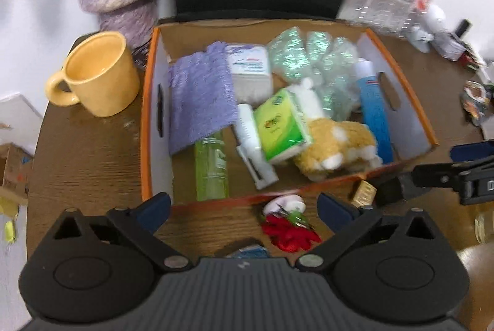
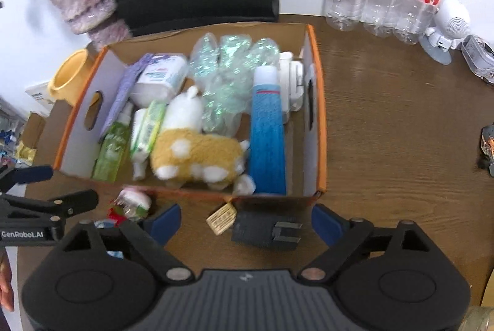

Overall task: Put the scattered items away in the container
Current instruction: 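Carry the tissue pack into the box with the left tool while the right tool releases the white item there, then withdraw both tools from the box back over the table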

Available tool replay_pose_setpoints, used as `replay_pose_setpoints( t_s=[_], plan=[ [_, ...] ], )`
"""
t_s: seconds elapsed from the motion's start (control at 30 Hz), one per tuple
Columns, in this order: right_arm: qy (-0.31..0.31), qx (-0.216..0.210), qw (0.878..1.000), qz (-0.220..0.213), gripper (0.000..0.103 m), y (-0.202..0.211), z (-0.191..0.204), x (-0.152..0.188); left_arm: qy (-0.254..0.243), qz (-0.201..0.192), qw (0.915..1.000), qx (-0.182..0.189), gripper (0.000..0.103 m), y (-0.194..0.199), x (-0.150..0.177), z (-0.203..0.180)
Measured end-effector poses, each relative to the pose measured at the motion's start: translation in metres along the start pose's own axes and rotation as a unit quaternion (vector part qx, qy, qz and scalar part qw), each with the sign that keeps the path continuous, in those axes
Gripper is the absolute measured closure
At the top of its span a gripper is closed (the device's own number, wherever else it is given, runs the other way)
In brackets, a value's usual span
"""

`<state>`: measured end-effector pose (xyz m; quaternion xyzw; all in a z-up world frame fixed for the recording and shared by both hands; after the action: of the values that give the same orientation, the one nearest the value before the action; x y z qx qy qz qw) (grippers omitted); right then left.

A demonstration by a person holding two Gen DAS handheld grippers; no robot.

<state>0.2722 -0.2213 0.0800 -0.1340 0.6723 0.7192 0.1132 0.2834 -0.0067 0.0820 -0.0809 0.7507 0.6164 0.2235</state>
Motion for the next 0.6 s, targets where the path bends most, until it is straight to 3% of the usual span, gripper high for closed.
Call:
replay_pose_setpoints(
  t_s=[0.27, 0.4, 0.6],
  plan=[
    [0.009, -0.019, 1.0, 0.005, 0.011, 0.006, 0.013, 0.033, -0.027, -0.006, 0.9996, 0.007, 0.0, 0.022, 0.027, -0.018],
    [0.013, -0.019, 1.0, 0.004, 0.011, 0.013, 0.018, 0.053, -0.018, -0.011, 0.9998, 0.0, 0.0, 0.032, 0.042, -0.015],
    [0.012, -0.024, 0.999, -0.037, 0.011, 0.032, 0.026, 0.087, -0.004, -0.043, 0.9987, 0.027, 0.0, 0.05, 0.079, -0.016]
  ],
)
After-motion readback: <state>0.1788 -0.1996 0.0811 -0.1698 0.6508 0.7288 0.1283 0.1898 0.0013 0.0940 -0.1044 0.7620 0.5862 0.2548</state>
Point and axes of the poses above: each gripper's, at about its wrist camera, not at the fingertips, and y roughly against the way its jaws point, z to its left, x to its underside, the point moved 4 cm from there along -y, roughly the way its jaws point, and after that the axes turned 5 degrees about x, right-handed, at the moved point
